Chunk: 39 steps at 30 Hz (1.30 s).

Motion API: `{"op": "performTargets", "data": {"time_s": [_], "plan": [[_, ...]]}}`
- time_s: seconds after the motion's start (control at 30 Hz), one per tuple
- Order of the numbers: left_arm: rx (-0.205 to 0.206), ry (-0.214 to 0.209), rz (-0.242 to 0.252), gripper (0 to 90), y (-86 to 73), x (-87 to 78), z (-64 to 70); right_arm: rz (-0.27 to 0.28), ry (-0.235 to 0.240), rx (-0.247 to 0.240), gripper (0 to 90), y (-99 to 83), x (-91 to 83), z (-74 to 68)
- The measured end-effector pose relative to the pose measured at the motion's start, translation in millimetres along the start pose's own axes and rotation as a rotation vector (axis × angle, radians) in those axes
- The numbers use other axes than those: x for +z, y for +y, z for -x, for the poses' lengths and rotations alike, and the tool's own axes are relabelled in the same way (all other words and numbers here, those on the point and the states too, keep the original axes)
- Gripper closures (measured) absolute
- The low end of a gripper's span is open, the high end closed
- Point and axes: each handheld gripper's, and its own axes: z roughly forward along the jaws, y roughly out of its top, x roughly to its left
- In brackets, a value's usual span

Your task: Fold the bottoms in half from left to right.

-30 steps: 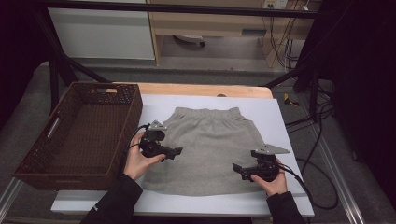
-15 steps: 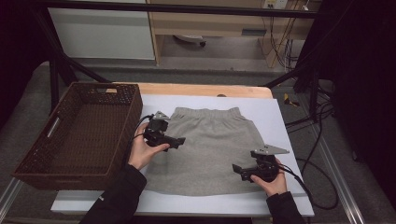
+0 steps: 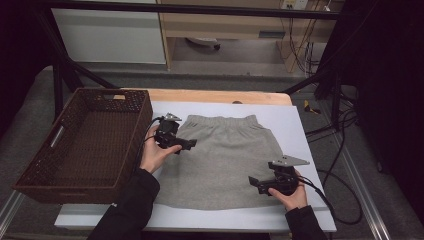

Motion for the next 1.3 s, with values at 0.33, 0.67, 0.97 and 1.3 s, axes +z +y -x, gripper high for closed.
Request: {"op": "performTargets", "data": {"time_s": [0.33, 0.67, 0.97, 1.3], "plan": [[-0.045, 0.064, -0.021, 8.7, 6.2, 14.0, -17.8, -0.004, 0.001, -0.003, 1.2, -0.4, 0.6, -0.4], [-0.078, 0.125, -0.052, 18.5, 7.0, 25.1, -39.5, -0.006, 0.003, -0.003, 1.2, -0.9, 0.7, -1.0], [-0.119, 0.127, -0.054, 34.3, 0.8, 36.6, -55.9, -0.008, 0.005, -0.003, 1.0, -0.8, 0.6, -0.7], [-0.088, 0.124, -0.073, 41.5, -2.2, 50.1, -59.8, -0.012, 0.005, -0.005, 1.1, -1.2, 1.1, -1.0]]}}
